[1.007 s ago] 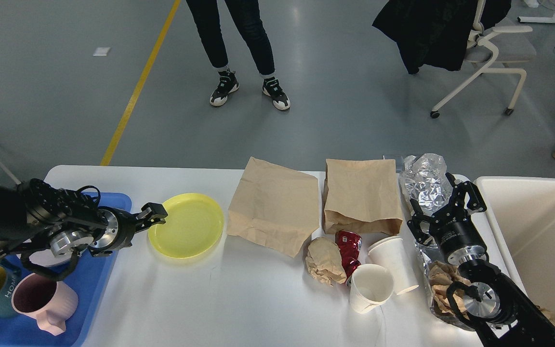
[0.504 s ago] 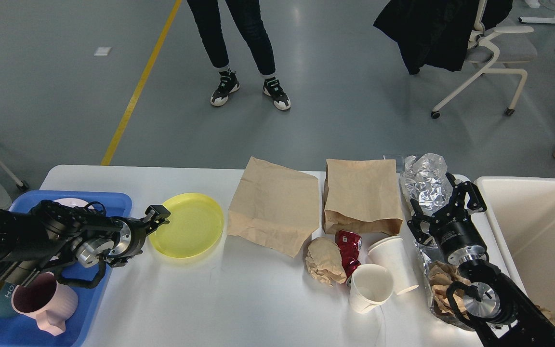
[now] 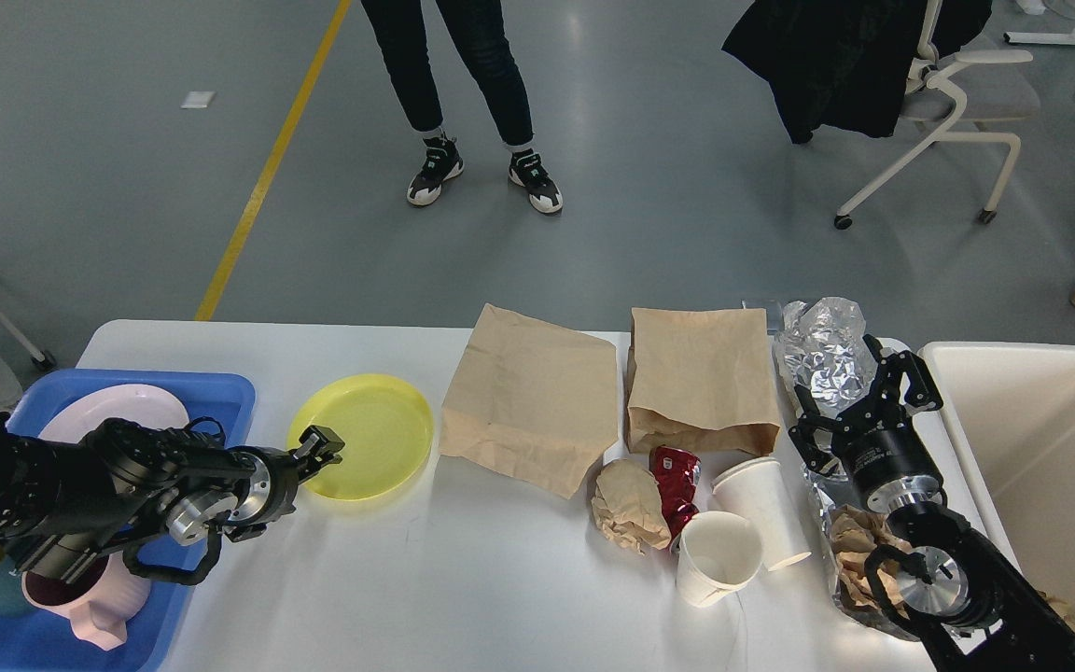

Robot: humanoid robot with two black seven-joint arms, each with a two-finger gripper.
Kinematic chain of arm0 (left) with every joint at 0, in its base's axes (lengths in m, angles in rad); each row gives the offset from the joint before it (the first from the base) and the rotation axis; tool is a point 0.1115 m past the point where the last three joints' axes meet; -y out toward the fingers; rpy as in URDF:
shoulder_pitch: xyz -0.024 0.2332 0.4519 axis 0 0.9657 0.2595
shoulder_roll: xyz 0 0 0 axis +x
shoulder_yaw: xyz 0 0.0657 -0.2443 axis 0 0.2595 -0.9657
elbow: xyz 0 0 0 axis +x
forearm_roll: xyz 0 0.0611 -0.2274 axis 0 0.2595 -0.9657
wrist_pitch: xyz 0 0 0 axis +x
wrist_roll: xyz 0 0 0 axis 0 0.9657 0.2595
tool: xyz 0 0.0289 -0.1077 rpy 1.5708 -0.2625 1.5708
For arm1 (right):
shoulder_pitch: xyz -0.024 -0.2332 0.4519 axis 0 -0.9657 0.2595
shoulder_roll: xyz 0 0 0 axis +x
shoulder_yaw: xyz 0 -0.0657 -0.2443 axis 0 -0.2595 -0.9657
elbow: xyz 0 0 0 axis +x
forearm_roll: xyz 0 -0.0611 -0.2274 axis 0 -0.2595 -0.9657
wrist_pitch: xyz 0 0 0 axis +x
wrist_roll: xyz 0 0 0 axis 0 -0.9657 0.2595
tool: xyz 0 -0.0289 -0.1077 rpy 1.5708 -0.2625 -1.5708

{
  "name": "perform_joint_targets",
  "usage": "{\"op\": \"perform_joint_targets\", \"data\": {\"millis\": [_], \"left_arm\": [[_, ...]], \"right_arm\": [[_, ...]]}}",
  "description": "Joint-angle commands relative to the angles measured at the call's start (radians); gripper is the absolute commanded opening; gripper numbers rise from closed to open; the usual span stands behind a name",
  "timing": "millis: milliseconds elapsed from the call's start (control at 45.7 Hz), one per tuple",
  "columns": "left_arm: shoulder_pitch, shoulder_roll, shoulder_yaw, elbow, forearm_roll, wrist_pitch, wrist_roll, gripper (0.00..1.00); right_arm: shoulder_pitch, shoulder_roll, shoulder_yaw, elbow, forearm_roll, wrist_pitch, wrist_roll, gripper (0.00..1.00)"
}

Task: Tidy desktop
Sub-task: 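Grip the edge of the yellow plate with the left gripper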

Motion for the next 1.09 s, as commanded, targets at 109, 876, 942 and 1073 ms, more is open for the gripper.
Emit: {"op": "perform_joint_targets", "data": {"millis": [109, 876, 942, 1073], "left_arm": [[0.014, 0.011, -0.043, 0.014, 0.006, -0.008, -0.003, 0.6], [0.058, 0.013, -0.065, 0.048, 0.003, -0.074, 0.008, 0.04], [0.058, 0.013, -0.065, 0.048, 0.003, -0.074, 0.008, 0.0], [0.058, 0.014, -0.065, 0.048, 0.003, -0.073, 0.011, 0.0]], "right_arm": [[0.0, 0.0, 0.0, 0.0, 0.0, 0.001, -0.001, 1.0], [0.0, 0.0, 0.0, -0.001, 0.0, 0.0, -0.001, 1.0], [0.0, 0.0, 0.0, 0.0, 0.0, 0.001, -0.001, 1.0], [0.0, 0.0, 0.0, 0.0, 0.0, 0.0, 0.001, 1.0]]}}
